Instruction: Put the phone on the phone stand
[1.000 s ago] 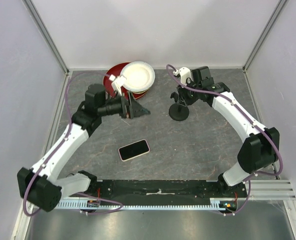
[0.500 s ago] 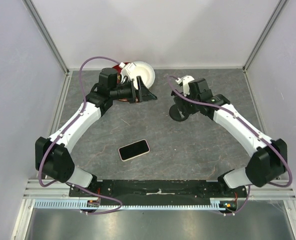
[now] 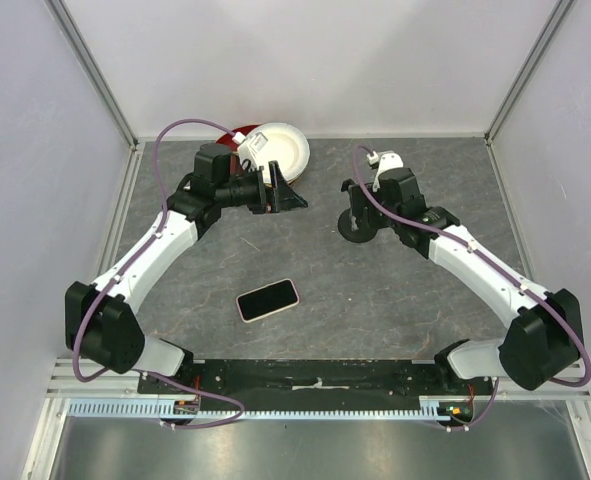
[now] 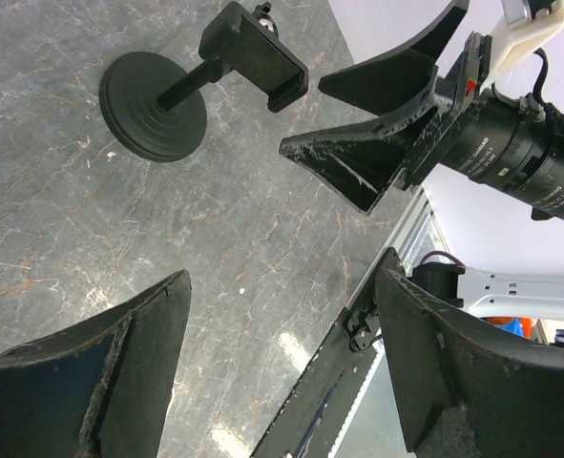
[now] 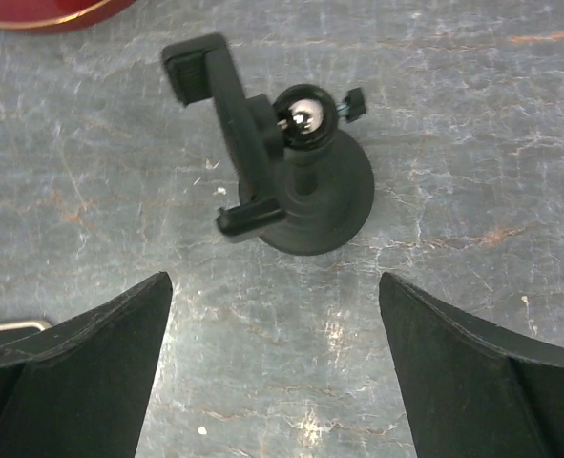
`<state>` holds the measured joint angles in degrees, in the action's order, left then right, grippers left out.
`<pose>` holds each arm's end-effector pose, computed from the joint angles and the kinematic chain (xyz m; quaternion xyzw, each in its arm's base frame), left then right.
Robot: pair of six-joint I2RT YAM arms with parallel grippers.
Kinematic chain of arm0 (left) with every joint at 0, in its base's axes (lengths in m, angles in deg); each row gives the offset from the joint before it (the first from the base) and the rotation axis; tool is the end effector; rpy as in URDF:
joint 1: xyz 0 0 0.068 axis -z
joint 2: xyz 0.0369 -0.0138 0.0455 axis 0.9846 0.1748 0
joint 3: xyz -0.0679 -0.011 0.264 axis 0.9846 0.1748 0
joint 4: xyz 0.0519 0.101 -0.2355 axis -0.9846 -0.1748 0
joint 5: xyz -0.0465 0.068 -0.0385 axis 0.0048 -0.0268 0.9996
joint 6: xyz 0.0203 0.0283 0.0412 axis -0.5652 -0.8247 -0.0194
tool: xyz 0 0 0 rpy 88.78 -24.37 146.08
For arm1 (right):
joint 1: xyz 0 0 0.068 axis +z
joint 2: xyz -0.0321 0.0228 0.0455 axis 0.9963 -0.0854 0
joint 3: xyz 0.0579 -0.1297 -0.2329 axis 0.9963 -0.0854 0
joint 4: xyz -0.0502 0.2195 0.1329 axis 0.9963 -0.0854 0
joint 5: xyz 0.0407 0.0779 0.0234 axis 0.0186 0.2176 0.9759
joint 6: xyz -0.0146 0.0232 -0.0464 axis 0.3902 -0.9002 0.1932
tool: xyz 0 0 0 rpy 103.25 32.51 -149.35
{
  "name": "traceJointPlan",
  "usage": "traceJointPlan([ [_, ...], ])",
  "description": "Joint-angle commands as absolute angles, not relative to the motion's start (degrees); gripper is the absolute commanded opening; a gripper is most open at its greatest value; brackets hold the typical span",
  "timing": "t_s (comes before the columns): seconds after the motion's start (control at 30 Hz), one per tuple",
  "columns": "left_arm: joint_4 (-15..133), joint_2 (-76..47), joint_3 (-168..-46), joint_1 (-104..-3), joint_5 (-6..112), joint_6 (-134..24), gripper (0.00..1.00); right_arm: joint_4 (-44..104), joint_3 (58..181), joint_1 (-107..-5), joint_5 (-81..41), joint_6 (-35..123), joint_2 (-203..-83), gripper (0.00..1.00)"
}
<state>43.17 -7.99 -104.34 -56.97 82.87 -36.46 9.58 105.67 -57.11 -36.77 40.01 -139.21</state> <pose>0.2916 -0.1476 0.3359 0.1228 0.8106 -0.4733 0.3221 0.2690 0.1367 0.2983 -0.0980 0.8858 0.0827 0.4460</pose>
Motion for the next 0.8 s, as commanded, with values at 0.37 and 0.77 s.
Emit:
traceJointPlan([
  [0.37,42.6,-9.8,-105.4,-57.0,81.6,-39.9,0.84,13.2,107.4,-57.2,-54.2,31.2,-140.1,0.84],
  [0.77,42.9,-9.6,-105.4,-57.0,82.8,-39.2,0.84,12.9,105.2,-57.1,-55.2,30.6,-137.1,0.62],
])
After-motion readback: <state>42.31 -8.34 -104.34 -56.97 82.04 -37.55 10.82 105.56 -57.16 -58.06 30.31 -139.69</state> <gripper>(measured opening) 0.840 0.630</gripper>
